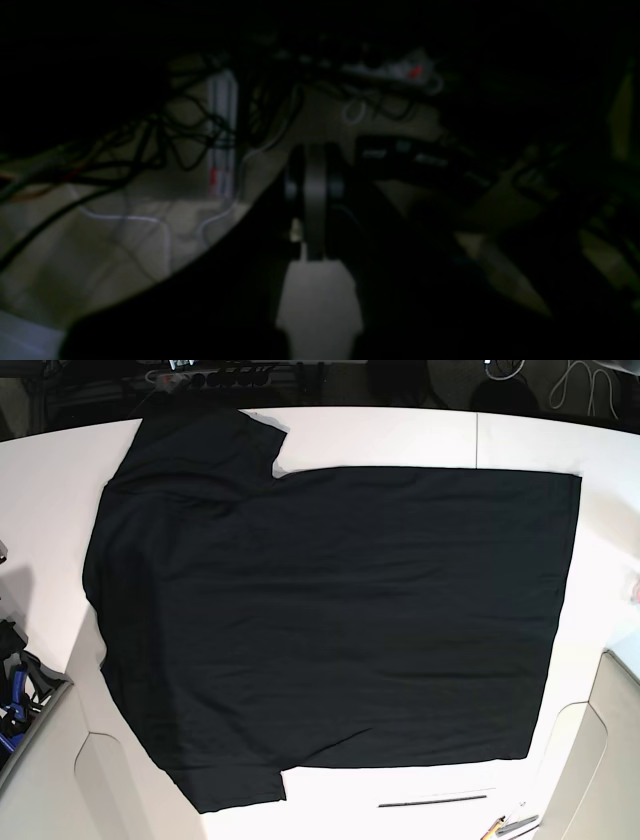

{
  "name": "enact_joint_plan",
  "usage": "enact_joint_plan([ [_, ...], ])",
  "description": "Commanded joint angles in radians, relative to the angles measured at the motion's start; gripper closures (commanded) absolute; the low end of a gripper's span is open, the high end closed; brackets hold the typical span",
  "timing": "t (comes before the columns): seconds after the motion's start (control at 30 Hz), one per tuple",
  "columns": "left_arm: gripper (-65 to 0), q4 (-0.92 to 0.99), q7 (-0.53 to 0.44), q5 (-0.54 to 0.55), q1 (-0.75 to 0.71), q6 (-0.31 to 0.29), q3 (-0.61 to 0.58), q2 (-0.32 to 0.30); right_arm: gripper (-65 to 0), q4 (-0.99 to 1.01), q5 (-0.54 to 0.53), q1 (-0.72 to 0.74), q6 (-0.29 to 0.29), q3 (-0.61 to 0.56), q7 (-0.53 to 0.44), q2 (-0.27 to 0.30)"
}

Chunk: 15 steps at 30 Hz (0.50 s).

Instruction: Fold the T-shirt properly

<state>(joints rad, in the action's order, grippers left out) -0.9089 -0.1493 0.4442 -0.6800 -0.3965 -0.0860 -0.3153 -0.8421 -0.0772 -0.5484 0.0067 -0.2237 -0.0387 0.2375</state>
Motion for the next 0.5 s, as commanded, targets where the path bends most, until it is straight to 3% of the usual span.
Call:
enact_joint_plan([
  [0.0, 0.0, -0.058, -0.01, 0.013, -0.049, -0.022, 0.0, -0.027, 0.0, -0.054, -0.015, -0.054, 0.008, 0.002, -0.012, 0.024],
  [0.13, 0.0, -0.284, -0.003, 0.017, -0.202, -0.066, 0.034, -0.107, 0.0, -0.305, -0.072, -0.241, 0.004, 0.002, 0.003, 0.089],
  [0.27, 0.0, -0.497, 0.03, 0.024, -0.34, -0.114, 0.14, -0.165, 0.0, -0.596, -0.081, -0.448, -0.011, 0.035, 0.003, 0.154],
  [0.33, 0.0, -0.586, 0.09, 0.054, -0.385, -0.185, 0.204, -0.189, 0.0, -0.743, -0.089, -0.548, -0.01, 0.084, 0.003, 0.176],
  [0.4, 0.0, -0.658, 0.164, 0.111, -0.406, -0.302, 0.276, -0.201, 0.0, -0.885, -0.136, -0.634, 0.0, 0.148, 0.003, 0.194],
  [0.47, 0.0, -0.71, 0.253, 0.188, -0.405, -0.302, 0.349, -0.2, 0.0, -1.011, -0.197, -0.7, 0.027, 0.229, 0.004, 0.198],
])
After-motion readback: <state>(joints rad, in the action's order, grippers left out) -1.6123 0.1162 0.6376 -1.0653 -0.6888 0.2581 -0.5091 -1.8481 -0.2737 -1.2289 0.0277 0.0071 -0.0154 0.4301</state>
